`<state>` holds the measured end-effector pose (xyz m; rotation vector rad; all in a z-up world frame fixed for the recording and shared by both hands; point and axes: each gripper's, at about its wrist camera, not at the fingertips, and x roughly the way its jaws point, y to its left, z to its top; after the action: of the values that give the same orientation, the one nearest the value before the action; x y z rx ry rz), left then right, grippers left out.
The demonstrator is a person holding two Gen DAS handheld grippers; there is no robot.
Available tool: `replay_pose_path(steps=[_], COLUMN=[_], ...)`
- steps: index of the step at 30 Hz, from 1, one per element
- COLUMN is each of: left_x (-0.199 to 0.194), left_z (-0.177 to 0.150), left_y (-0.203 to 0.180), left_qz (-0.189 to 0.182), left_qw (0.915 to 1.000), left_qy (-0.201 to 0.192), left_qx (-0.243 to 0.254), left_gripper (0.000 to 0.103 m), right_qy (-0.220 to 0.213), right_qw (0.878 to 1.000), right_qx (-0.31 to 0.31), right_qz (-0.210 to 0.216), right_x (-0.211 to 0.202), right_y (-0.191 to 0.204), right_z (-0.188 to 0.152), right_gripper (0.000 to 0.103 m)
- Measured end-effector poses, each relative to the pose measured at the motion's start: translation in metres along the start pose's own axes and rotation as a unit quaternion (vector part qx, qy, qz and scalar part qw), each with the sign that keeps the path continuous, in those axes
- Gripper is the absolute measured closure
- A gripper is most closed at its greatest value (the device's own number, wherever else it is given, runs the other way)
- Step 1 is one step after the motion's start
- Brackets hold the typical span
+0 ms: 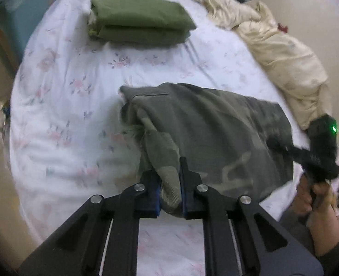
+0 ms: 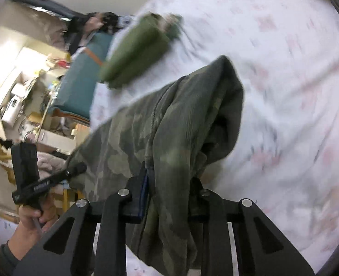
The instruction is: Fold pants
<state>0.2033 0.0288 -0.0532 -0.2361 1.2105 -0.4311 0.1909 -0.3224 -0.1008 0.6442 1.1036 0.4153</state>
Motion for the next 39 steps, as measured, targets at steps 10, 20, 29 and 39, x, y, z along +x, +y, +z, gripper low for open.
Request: replay_pose_path(steps=[10,20,29,39], left_x=[0.04,0.001,0.037,-0.047], left_z=[-0.133,-0.118,-0.115,-0.107], left_y=[0.041,0.025,0.005,0.012], left_qz=[0.207,0.066,0.113,0.041], left_qw=[0.9575,0.9924,0.99,0.9977], left_qy=[0.191,0.043,0.079,-0.035], left_qx=[-0.064,-0.094,-0.032,-0.042], left_gripper=[0.077,0.058,0.097,0.102], right_qy=[0.204,0.049,0.074,0.028], right_qw=[0.97,0.989,0.986,0.998], right_qx=[0.002,0.061,0.049,-0.032], right_qz=[-0.135,-0.125,-0.142,-0.057], right_x=[0.03,-0.057,-0.03,-0.069], right_y=[-0.044,-0.043,-0.04,0.014], right_z=[-0.058,-0.09,-0.098,-0.113], right_gripper=[0.05,0.043,0.043,0.1])
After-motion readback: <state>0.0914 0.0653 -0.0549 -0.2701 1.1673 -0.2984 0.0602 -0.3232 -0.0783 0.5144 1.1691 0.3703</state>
